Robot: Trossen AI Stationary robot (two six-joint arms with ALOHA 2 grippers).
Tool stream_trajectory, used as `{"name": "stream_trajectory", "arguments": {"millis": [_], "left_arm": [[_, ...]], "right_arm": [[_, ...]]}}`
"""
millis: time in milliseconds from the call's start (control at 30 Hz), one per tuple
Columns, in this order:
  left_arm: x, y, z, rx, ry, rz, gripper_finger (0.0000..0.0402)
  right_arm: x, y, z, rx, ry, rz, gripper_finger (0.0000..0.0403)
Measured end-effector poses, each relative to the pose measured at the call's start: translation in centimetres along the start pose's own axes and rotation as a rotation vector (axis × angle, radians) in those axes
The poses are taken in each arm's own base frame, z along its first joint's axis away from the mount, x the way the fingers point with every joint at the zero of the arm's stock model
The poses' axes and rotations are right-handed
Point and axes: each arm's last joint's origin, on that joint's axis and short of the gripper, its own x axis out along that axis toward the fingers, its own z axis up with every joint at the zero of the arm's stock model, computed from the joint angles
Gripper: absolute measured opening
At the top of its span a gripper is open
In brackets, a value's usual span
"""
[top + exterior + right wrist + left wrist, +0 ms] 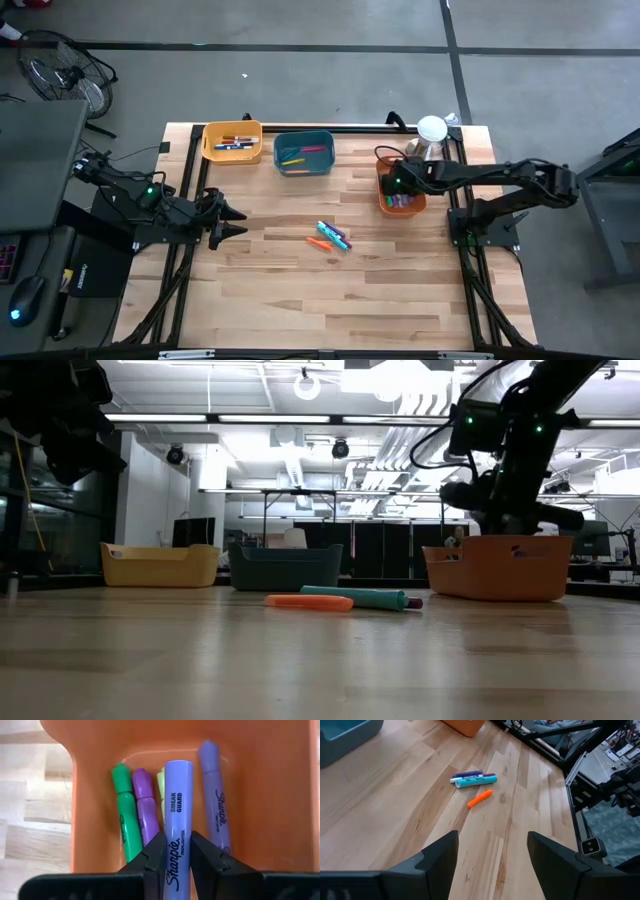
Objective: Pick & Place Markers
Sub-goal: Put the light purple highlighter pen into the orange bin
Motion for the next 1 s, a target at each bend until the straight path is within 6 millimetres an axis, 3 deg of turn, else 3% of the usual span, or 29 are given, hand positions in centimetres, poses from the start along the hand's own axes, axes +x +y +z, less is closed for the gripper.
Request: {"name": "stream_trajectory", "arguments": {"millis": [567, 767, 1000], "left_arm": [[0.00, 0.01, -0.01, -0.014, 0.001, 0.001, 0.0232], [0.00, 0.14, -0.15, -0.007, 0.015, 0.013, 0.0232], [0.00, 0.15, -0.16, -0.006, 0.016, 0.015, 0.0232]], "right_arm": [[1.05, -0.70, -0.23, -0.011, 0.011, 0.015, 0.0056], [1.05, -0.67, -0.28, -0.020, 0.027, 0.023, 0.0113], [0.99, -0.44, -0.35, -0.079, 0.073, 0.062, 0.0127]]}}
